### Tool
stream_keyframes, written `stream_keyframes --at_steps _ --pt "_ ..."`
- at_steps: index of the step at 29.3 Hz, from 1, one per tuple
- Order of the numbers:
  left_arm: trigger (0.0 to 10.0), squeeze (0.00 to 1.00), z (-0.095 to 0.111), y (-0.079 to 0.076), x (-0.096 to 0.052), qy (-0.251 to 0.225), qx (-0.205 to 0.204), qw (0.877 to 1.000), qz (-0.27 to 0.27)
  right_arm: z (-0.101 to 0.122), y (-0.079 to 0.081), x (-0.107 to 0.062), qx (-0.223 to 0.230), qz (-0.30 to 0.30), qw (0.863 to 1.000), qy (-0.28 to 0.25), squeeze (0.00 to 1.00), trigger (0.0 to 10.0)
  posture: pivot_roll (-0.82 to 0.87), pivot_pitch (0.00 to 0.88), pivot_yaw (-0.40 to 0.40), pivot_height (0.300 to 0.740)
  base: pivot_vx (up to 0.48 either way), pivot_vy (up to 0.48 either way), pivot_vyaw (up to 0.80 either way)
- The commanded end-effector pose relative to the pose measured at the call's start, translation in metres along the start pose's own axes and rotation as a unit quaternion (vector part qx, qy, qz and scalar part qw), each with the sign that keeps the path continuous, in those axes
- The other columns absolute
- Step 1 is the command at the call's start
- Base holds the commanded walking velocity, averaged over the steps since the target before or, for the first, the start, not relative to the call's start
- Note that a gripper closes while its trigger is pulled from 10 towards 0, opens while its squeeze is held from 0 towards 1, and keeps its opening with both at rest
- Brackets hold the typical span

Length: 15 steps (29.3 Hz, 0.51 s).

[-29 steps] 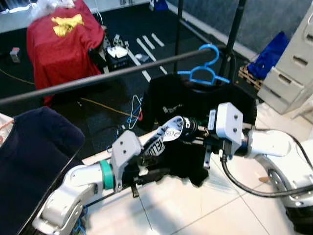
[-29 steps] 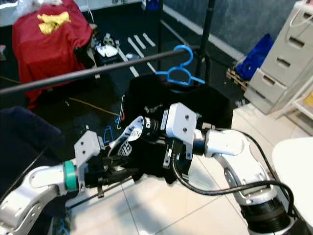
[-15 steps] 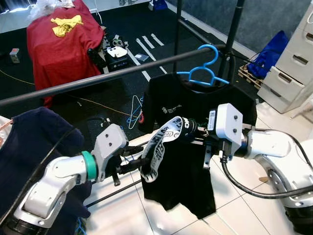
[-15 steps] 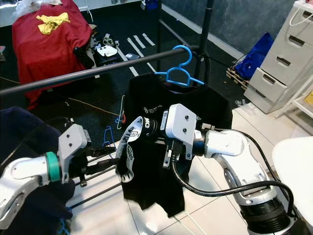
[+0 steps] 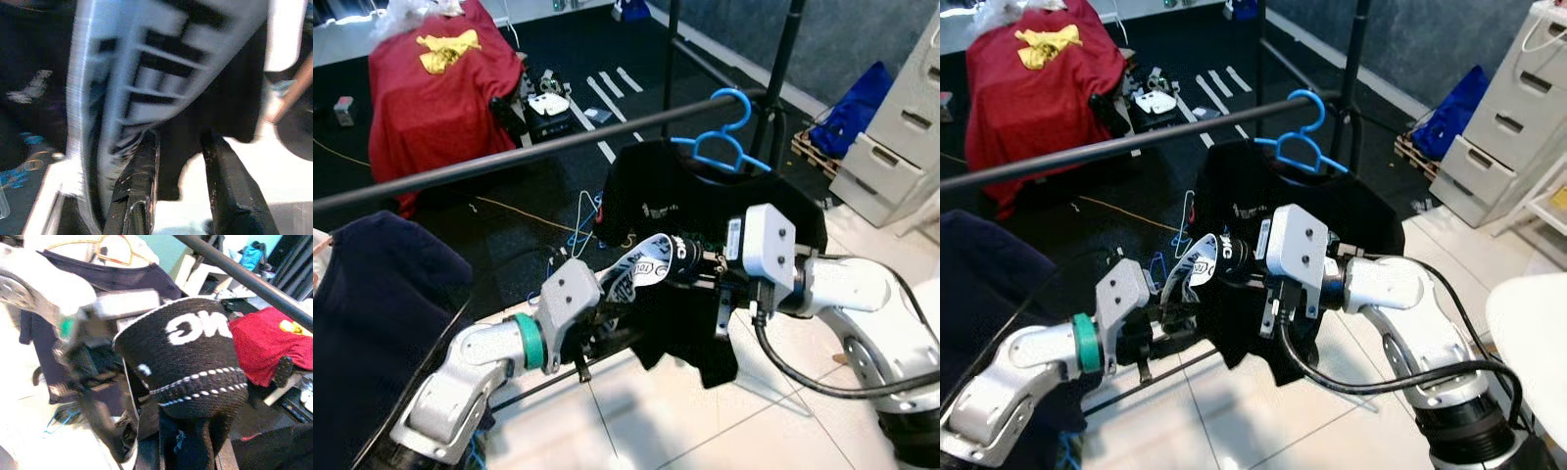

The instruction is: Hang hanger

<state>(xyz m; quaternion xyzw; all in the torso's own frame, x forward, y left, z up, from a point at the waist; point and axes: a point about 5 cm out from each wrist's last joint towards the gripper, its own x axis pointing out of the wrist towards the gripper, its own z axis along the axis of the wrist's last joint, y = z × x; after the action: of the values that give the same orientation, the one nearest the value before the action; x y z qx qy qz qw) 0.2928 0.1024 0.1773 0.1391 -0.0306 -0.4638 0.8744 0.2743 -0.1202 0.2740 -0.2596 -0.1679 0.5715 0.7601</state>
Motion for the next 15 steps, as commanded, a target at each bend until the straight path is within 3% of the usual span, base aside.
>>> stream_keyframes --at_steps 1,4,15 --pt "10.0 0.0 -0.01 0.002 0.004 0.018 0.018 0.999 0.029 0.008 0.005 0.003 -0.003 0.026 1.0 -0.015 0.0 0.0 -0.22 0.138 0.122 0.74 0.0 0.0 0.0" --pt "10.0 0.0 -0.012 0.007 0.005 0.023 0.035 0.998 0.047 0.01 0.007 0.001 -0.001 0.035 0.999 -0.013 0.0 0.0 -0.22 0.137 0.122 0.74 0.0 0.0 0.0" --pt "10.0 0.0 -0.026 0.014 -0.013 0.072 0.103 0.992 0.019 0.011 0.01 -0.001 -0.001 0.046 0.999 -0.01 0.0 0.0 -0.22 0.133 0.124 0.74 0.0 0.0 0.0"
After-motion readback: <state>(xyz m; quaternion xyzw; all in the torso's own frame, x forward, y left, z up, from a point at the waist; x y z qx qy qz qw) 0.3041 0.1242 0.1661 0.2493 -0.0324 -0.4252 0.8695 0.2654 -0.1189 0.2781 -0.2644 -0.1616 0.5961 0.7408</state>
